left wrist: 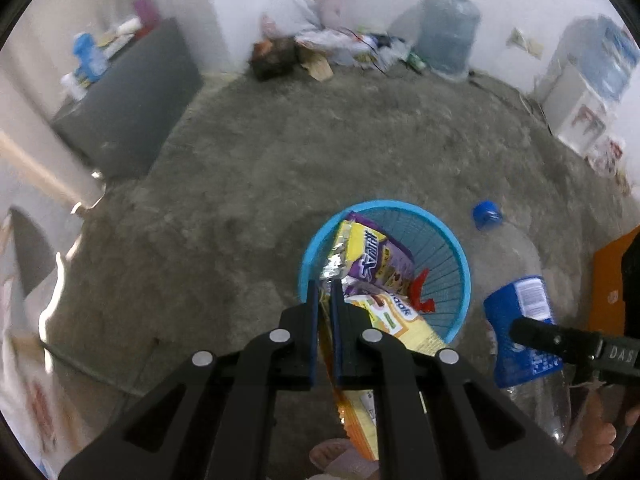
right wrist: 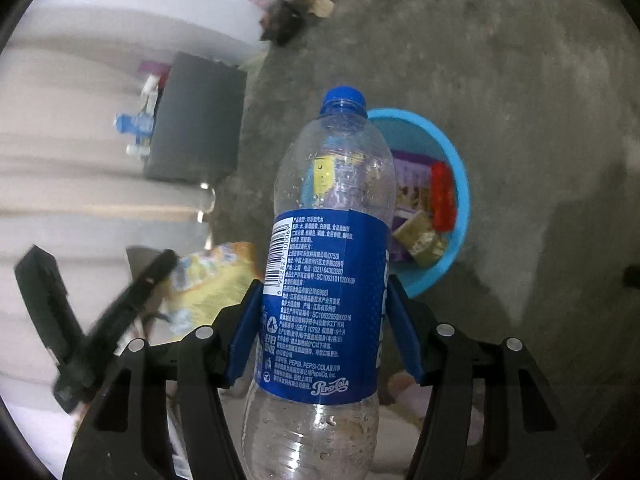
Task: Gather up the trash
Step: 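Open both grippers to drop the bottle and carton into the wastebasket, then move both grippers back to the table toward the clear bag and white tissues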
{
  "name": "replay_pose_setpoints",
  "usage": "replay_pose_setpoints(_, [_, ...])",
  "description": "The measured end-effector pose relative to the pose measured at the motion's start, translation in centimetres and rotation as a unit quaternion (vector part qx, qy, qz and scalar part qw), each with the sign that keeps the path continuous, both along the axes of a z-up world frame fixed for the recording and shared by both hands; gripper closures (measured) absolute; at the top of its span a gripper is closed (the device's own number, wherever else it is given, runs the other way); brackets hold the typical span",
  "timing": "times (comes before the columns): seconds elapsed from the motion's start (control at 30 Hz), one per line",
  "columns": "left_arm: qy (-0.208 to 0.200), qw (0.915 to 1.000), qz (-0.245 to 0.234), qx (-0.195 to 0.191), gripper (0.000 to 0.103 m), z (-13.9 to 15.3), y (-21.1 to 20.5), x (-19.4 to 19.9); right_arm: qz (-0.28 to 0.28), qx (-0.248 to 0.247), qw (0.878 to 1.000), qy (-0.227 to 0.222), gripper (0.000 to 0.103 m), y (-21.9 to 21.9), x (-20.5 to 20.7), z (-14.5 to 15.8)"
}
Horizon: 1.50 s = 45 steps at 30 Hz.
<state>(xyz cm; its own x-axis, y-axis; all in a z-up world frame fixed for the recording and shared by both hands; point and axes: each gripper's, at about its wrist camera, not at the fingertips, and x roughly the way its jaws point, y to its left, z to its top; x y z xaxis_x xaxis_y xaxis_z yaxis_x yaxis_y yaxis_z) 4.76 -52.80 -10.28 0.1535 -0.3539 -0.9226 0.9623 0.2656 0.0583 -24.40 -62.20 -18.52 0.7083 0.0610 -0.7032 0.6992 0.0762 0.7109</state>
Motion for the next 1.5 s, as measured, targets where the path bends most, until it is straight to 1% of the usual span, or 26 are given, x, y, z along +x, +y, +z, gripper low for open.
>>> replay_pose_setpoints(0.03, [-0.001, 1.0, -0.007, 0.005, 0.092, -0.7, -0.9, -0.2, -0.003, 0.003, 1.0, -0.004, 0.041, -0.3, 0.5, -0.6])
replay_pose_setpoints(0.1, [-0.011, 0.9998, -0.008, 0.015, 0.07, -1.8, -2.2, -0.1, -0.012, 0.009, 1.0, 0.015, 0.037, -1.4, 1.2, -2.1])
replay_pose_setpoints(0.13, [-0.012, 0.9998, -0.005, 0.018, 0.052, -2.2, -2.7, 0.0, -0.026, 0.018, 0.999, 0.021, 0.034, -2.1, 1.4, -3.0])
replay_pose_setpoints(0.17, [-0.014, 0.9998, 0.003, 0.015, 0.045, -2.4, -2.9, 0.3, -0.027, 0.028, 0.999, 0.006, 0.034, -2.5, 1.7, -3.9])
replay_pose_setpoints(0.23, [-0.013, 0.9997, 0.022, 0.006, 0.045, -2.0, -2.6, 0.8, -0.04, 0.039, 0.998, 0.007, 0.034, -2.7, 1.7, -4.8])
replay_pose_setpoints(0.3, [0.017, 0.9987, 0.043, -0.02, 0.043, -1.1, -2.1, 1.8, -0.048, 0.041, 0.998, 0.003, 0.034, -2.4, 1.5, -4.9])
replay_pose_setpoints(0.37, [0.024, 0.9977, 0.054, -0.033, 0.043, -0.2, -1.5, 2.3, -0.053, 0.04, 0.998, 0.0, 0.034, -2.0, 1.2, -4.7])
replay_pose_setpoints(0.5, [0.012, 0.9962, 0.059, -0.064, 0.043, 2.4, -0.1, 2.8, -0.05, 0.024, 0.998, 0.009, 0.034, -1.6, 0.8, -3.9])
replay_pose_setpoints(0.57, [0.005, 0.9956, 0.057, -0.073, 0.043, 3.6, 0.6, 2.7, -0.047, 0.009, 0.999, 0.017, 0.034, -1.4, 0.4, -3.4])
replay_pose_setpoints(0.67, [0.007, 0.9945, 0.047, -0.093, 0.042, 6.3, 2.6, 2.7, -0.036, -0.019, 0.999, 0.028, 0.034, -0.6, -0.1, -2.2])
replay_pose_setpoints(0.7, [0.006, 0.9939, 0.041, -0.102, 0.042, 7.5, 3.8, 2.7, -0.032, -0.026, 0.999, 0.03, 0.034, -0.5, 0.0, -2.3])
replay_pose_setpoints(0.77, [0.002, 0.9934, 0.035, -0.11, 0.037, 9.5, 5.9, 3.1, -0.017, -0.048, 0.998, 0.035, 0.034, 0.0, 0.1, -1.4])
replay_pose_setpoints(0.87, [-0.009, 0.9926, 0.04, -0.114, 0.035, 12.5, 11.0, 4.1, 0.017, -0.09, 0.995, 0.039, 0.034, 1.4, 0.2, 0.7])
replay_pose_setpoints(0.93, [-0.014, 0.991, 0.061, -0.119, 0.035, 14.5, 15.9, 5.5, 0.05, -0.127, 0.99, 0.033, 0.034, 2.6, 0.9, 2.6])
replay_pose_setpoints(0.97, [-0.021, 0.9887, 0.084, -0.122, 0.035, 15.6, 19.3, 6.6, 0.062, -0.138, 0.988, 0.029, 0.034, 3.0, 1.4, 3.0])
replay_pose_setpoints(1.0, [-0.026, 0.9865, 0.102, -0.126, 0.035, 16.3, 21.8, 7.3, 0.076, -0.15, 0.985, 0.023, 0.034, 3.6, 1.8, 3.7])
replay_pose_setpoints(1.07, [-0.044, 0.979, 0.149, -0.132, 0.035, 17.7, 27.2, 8.7, 0.114, -0.176, 0.978, -0.002, 0.034, 4.9, 3.2, 5.1])
replay_pose_setpoints(1.13, [-0.08, 0.963, 0.221, -0.132, 0.035, 18.9, 34.0, 10.0, 0.151, -0.186, 0.97, -0.031, 0.034, 6.4, 4.9, 6.4])
replay_pose_setpoints(1.17, [-0.091, 0.9559, 0.247, -0.13, 0.035, 19.3, 36.3, 10.4, 0.164, -0.187, 0.968, -0.041, 0.034, 7.0, 5.5, 6.9])
replay_pose_setpoints(1.2, [-0.106, 0.9433, 0.286, -0.132, 0.035, 19.6, 39.9, 10.6, 0.179, -0.191, 0.964, -0.05, 0.034, 7.6, 6.2, 7.3])
replay_pose_setpoints(1.23, [-0.112, 0.9324, 0.316, -0.134, 0.035, 19.7, 42.8, 10.4, 0.199, -0.196, 0.958, -0.058, 0.034, 8.6, 7.2, 8.0])
replay_pose_setpoints(1.3, [-0.111, 0.918, 0.354, -0.139, 0.035, 19.4, 47.5, 9.4, 0.233, -0.203, 0.948, -0.077, 0.034, 10.4, 8.9, 9.0])
replay_pose_setpoints(1.33, [-0.11, 0.9131, 0.367, -0.14, 0.035, 18.9, 49.5, 8.6, 0.257, -0.205, 0.94, -0.092, 0.034, 11.8, 10.1, 9.7])
replay_pose_setpoints(1.4, [-0.11, 0.9075, 0.384, -0.13, 0.035, 17.7, 52.4, 6.5, 0.287, -0.206, 0.929, -0.112, 0.034, 13.8, 11.3, 10.7])
replay_pose_setpoints(1.43, [-0.112, 0.9041, 0.393, -0.124, 0.035, 17.0, 53.7, 5.4, 0.309, -0.209, 0.92, -0.122, 0.034, 15.2, 12.2, 11.2])
replay_pose_setpoints(1.5, [-0.106, 0.9007, 0.403, -0.123, 0.035, 15.7, 55.6, 3.3, 0.345, -0.219, 0.903, -0.132, 0.034, 17.9, 13.5, 12.0])
